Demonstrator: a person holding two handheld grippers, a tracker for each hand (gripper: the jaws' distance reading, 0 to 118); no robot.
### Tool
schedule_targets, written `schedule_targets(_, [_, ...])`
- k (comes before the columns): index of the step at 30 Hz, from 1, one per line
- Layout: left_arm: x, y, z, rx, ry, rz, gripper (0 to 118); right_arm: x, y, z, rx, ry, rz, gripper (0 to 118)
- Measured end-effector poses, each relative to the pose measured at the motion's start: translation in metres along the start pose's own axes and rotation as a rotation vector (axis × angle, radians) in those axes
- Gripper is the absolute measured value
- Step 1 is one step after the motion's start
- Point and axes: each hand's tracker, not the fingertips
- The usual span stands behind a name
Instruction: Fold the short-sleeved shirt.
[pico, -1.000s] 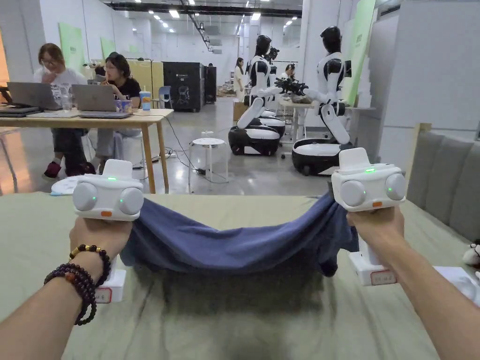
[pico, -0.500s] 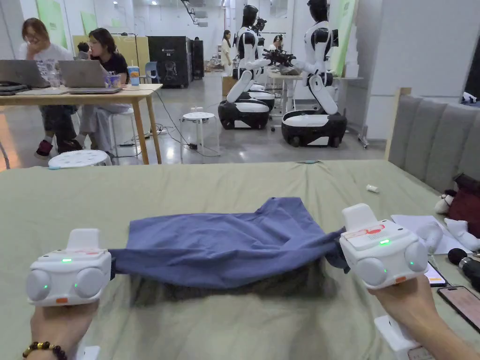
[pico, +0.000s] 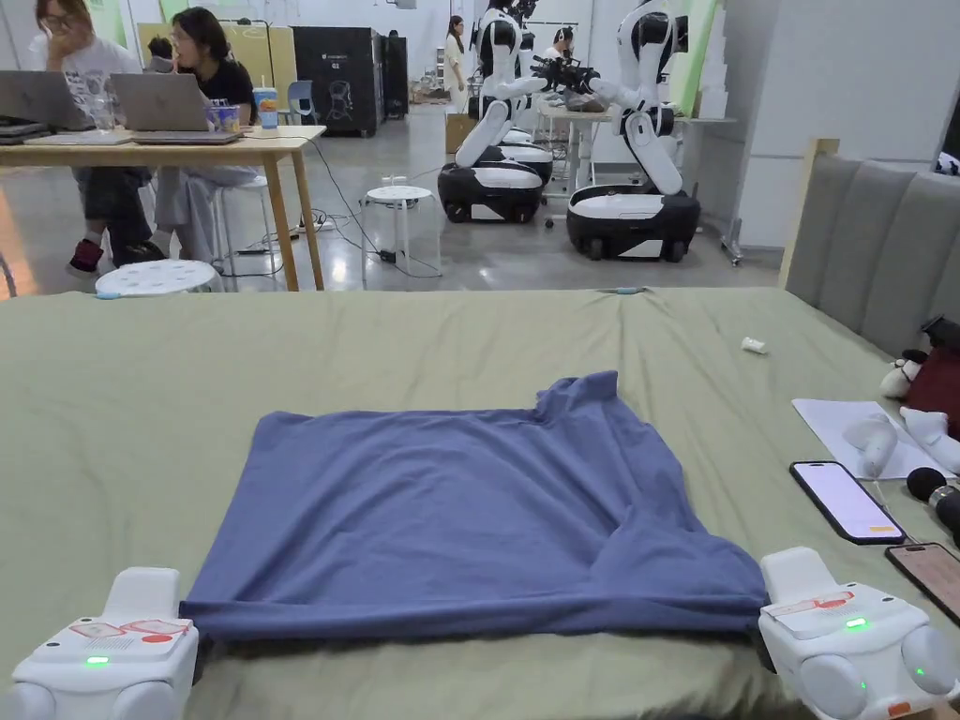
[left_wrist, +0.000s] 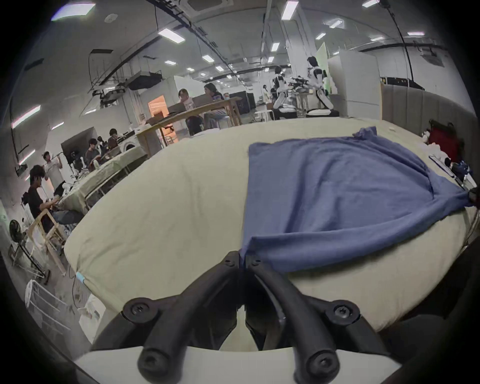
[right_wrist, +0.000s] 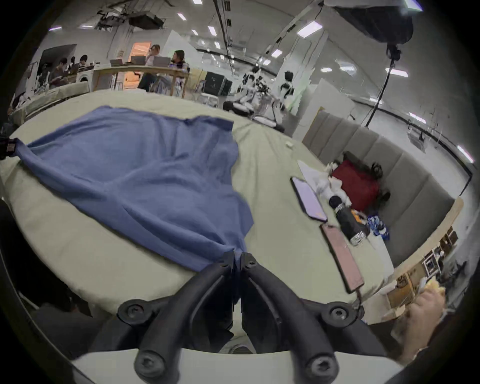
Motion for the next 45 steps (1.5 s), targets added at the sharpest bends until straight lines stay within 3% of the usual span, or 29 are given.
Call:
schedule_targets(5, [0.001, -0.016, -0.018, -0.044, 0.000, 0.009, 5, -0.003, -0.005, -0.016, -0.047, 0.019, 0.004, 7])
schedule_targets(6, [0.002, -0.018, -0.014, -0.041, -0.005, 0.012, 16, -0.003, -0.005, -0.014, -0.044, 0.020, 0.008, 16])
schedule_targets(7, [0.001, -0.018, -0.014, -0.030, -0.008, 0.016, 37, 0.000, -0.003, -0.009, -0.019, 0.015, -0.015, 38])
schedule_targets(8, [0.001, -0.017, -0.012, -0.027, -0.010, 0.020, 60, 0.002, 0.000, -0.004, 0.004, 0.018, -0.052, 48])
schedule_targets(9, [-0.001, -0.014, -0.011, -0.026, -0.012, 0.032, 72, 0.004, 0.002, 0.001, 0.011, 0.021, -0.066, 60])
schedule_targets(10, [-0.001, -0.012, -0.003, -0.023, -0.015, 0.061, 95, 0.005, 0.006, 0.005, 0.011, 0.024, -0.078, 72])
schedule_targets(11, [-0.003, -0.008, 0.001, -0.016, -0.036, 0.092, 118, 0.005, 0.009, 0.010, 0.027, 0.030, -0.095, 112])
schedule_targets(12, [-0.004, -0.004, 0.008, 0.022, -0.078, 0.124, 116, 0.004, 0.012, 0.020, 0.065, 0.037, -0.104, 118])
schedule_targets(14, [0.001, 0.007, 0.016, 0.027, -0.069, 0.095, 112, -0.004, 0.026, 0.024, 0.057, 0.032, -0.085, 105])
schedule_targets(15, [0.005, 0.014, 0.018, 0.017, -0.064, 0.078, 99, -0.009, 0.031, 0.024, 0.048, 0.033, -0.062, 99])
schedule_targets(16, [0.009, 0.019, 0.020, 0.023, -0.052, 0.073, 76, -0.010, 0.035, 0.022, 0.058, 0.034, -0.045, 87])
schedule_targets(17, [0.013, 0.022, 0.023, 0.056, -0.043, 0.060, 31, -0.016, 0.039, 0.020, 0.072, 0.021, -0.029, 55])
schedule_targets(18, [0.017, 0.025, 0.025, 0.067, -0.032, 0.048, 5, -0.020, 0.042, 0.017, 0.073, 0.002, -0.021, 25])
schedule_targets(19, [0.020, 0.028, 0.023, 0.070, -0.018, 0.039, 0, -0.023, 0.045, 0.014, 0.071, -0.005, -0.025, 5])
schedule_targets(23, [0.023, 0.031, 0.021, 0.048, -0.058, 0.062, 0, -0.028, 0.045, 0.011, 0.077, 0.023, -0.069, 0])
schedule_targets(30, [0.016, 0.030, 0.017, -0.001, -0.065, 0.067, 3, -0.028, 0.052, 0.012, 0.078, 0.040, -0.041, 0])
schedule_targets(31, [0.014, 0.030, 0.016, -0.012, -0.068, 0.076, 17, -0.029, 0.053, 0.012, 0.081, 0.041, -0.038, 0])
schedule_targets(32, [0.011, 0.029, 0.015, -0.029, -0.073, 0.075, 43, -0.029, 0.055, 0.013, 0.081, 0.043, -0.036, 0])
schedule_targets(33, [0.009, 0.029, 0.015, -0.045, -0.080, 0.078, 61, -0.029, 0.055, 0.013, 0.081, 0.047, -0.033, 0])
schedule_targets(34, [0.006, 0.028, 0.015, -0.062, -0.089, 0.079, 73, -0.030, 0.056, 0.014, 0.083, 0.051, -0.033, 0])
schedule_targets(35, [0.004, 0.027, 0.015, -0.071, -0.078, 0.097, 77, -0.030, 0.056, 0.015, 0.085, 0.055, -0.035, 0])
schedule_targets(45, [0.017, 0.017, -0.008, -0.158, -0.128, 0.049, 77, -0.034, 0.054, 0.016, 0.078, 0.080, -0.026, 0])
